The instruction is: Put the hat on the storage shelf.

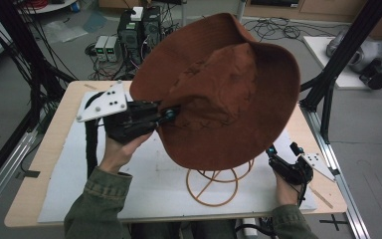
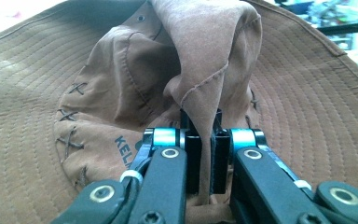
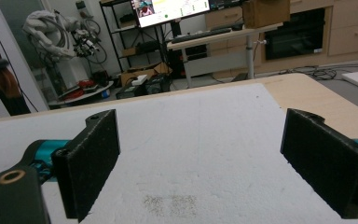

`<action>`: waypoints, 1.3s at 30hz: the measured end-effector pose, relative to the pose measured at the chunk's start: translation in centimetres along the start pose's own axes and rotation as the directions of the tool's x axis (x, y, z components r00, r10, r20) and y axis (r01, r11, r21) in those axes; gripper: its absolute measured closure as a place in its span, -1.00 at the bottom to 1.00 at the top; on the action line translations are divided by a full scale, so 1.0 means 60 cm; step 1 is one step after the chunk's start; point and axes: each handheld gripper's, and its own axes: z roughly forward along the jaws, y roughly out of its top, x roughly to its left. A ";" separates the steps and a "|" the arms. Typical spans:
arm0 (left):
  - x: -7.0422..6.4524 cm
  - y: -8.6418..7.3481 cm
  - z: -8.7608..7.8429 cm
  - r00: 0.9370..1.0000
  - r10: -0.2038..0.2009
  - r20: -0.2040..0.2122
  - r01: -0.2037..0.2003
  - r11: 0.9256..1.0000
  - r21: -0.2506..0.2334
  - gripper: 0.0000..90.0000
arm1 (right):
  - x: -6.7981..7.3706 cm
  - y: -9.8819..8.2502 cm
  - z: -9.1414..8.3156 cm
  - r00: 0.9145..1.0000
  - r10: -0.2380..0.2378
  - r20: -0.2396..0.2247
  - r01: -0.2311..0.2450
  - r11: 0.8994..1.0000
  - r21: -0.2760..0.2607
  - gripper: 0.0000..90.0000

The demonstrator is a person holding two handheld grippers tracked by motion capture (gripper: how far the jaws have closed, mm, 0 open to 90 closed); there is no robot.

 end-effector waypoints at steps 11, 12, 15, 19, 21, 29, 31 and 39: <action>-0.023 -0.032 0.045 0.994 -0.013 0.110 0.003 0.995 0.095 0.95 | -0.001 0.001 -0.001 1.000 -0.001 0.001 0.001 1.000 -0.005 -0.75; -0.023 -0.032 0.045 0.994 -0.013 0.110 0.003 0.995 0.095 0.95 | -0.001 0.001 -0.001 1.000 -0.001 0.001 0.001 1.000 -0.005 -0.75; -0.028 -0.043 0.044 0.991 -0.033 0.127 0.019 0.994 0.104 0.95 | 0.000 0.001 0.000 1.000 0.003 0.003 -0.003 1.000 -0.002 -0.75; -0.028 -0.059 0.038 0.986 -0.074 0.147 0.057 0.992 0.117 0.95 | -0.001 0.001 0.000 1.000 -0.007 0.002 0.007 1.000 -0.006 -0.75; -0.028 -0.061 0.035 0.984 -0.077 0.160 0.057 0.990 0.127 0.94 | 0.000 0.001 -0.001 1.000 0.001 0.001 -0.001 1.000 0.000 -0.75; -0.024 -0.058 0.041 0.976 -0.106 0.188 0.080 0.986 0.143 0.78 | 0.001 0.000 0.001 1.000 -0.005 -0.001 0.005 1.000 -0.003 -0.75; -0.024 -0.062 0.047 0.975 -0.110 0.195 0.079 0.984 0.160 0.74 | 0.001 0.000 0.001 1.000 -0.003 -0.001 0.003 1.000 -0.003 -0.75; -0.022 -0.075 0.044 0.976 -0.127 0.175 0.107 0.987 0.117 0.35 | 0.000 0.002 -0.001 1.000 0.008 0.001 -0.008 1.000 -0.010 -0.75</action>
